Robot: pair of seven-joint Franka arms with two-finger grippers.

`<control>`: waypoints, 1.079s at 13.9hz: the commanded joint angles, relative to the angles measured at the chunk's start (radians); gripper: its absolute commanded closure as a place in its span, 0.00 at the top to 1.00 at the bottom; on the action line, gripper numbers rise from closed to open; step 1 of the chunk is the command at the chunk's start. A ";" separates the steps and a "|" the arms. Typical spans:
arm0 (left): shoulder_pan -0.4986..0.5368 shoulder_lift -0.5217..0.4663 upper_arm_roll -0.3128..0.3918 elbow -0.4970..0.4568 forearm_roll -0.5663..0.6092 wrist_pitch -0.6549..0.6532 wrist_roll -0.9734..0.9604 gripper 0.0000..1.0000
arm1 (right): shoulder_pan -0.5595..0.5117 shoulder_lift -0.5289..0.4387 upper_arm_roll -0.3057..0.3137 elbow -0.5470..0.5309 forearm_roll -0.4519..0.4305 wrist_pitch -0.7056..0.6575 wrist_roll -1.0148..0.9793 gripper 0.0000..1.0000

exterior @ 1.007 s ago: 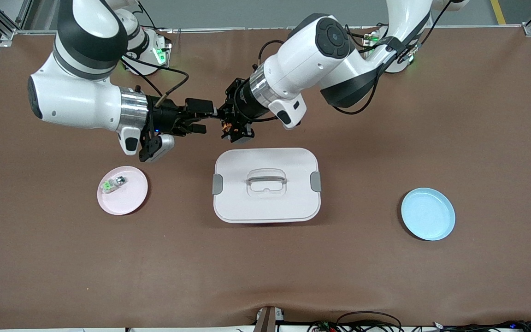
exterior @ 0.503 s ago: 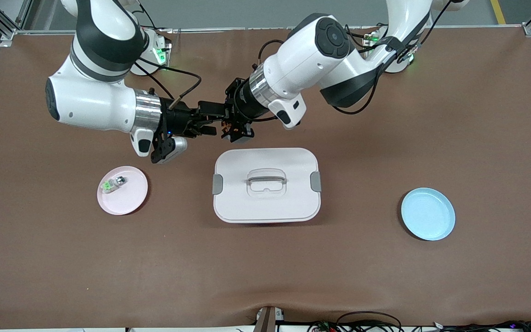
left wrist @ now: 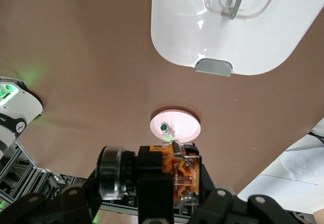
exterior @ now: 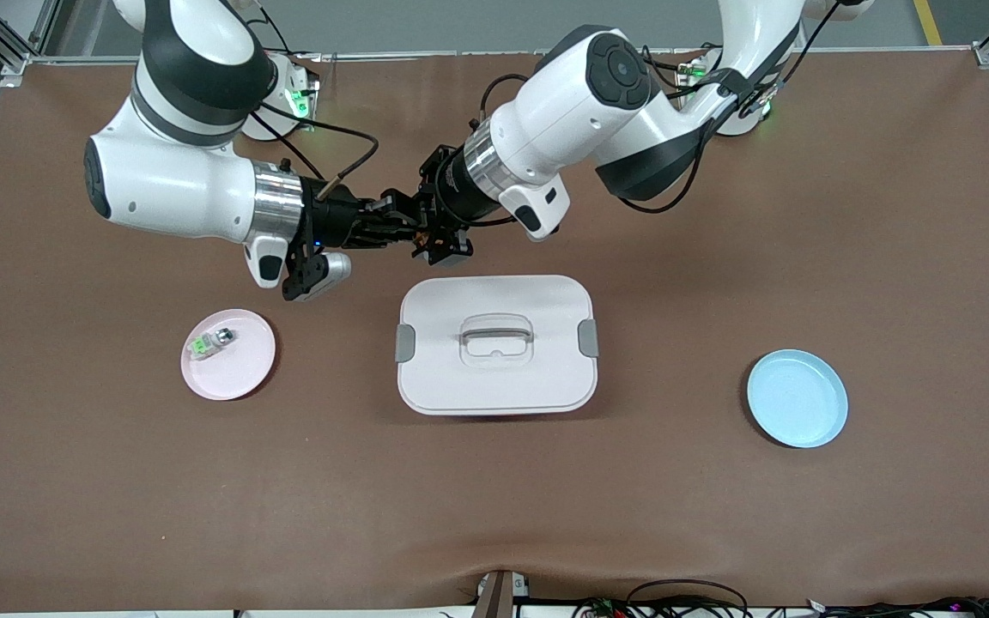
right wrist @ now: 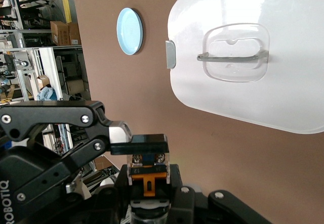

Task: Transfer orange switch to right arm and place
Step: 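Close the right gripper on the switch and open the left gripper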

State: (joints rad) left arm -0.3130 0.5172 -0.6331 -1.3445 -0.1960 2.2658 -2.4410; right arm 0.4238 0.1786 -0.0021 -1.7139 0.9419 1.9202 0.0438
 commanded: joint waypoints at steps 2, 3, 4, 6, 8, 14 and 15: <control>-0.015 0.014 0.007 0.010 -0.002 0.020 -0.027 0.00 | 0.015 0.012 -0.003 0.025 0.017 0.000 0.027 0.00; -0.015 0.018 0.007 0.010 -0.002 0.020 -0.026 0.09 | 0.016 0.010 -0.003 0.025 0.017 0.000 0.027 0.00; -0.015 0.018 0.007 0.010 0.000 0.020 -0.024 0.35 | 0.016 0.012 -0.003 0.027 0.017 0.000 0.027 0.00; -0.015 0.017 0.009 0.010 0.001 0.020 -0.023 1.00 | 0.015 0.012 -0.003 0.031 0.017 -0.001 0.027 0.00; -0.002 0.009 0.009 0.010 0.004 0.015 -0.018 1.00 | 0.015 0.013 -0.003 0.039 0.017 -0.003 0.027 0.00; 0.070 -0.023 0.035 0.010 0.171 -0.156 0.118 1.00 | 0.001 0.054 -0.004 0.120 -0.130 -0.015 -0.137 0.00; 0.093 -0.035 0.036 0.010 0.173 -0.202 0.195 1.00 | -0.002 0.061 -0.004 0.126 -0.159 -0.015 -0.219 0.00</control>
State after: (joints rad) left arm -0.2651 0.5097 -0.6039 -1.3339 -0.0416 2.1448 -2.3519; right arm 0.4284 0.2127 -0.0059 -1.6344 0.8394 1.9280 -0.0655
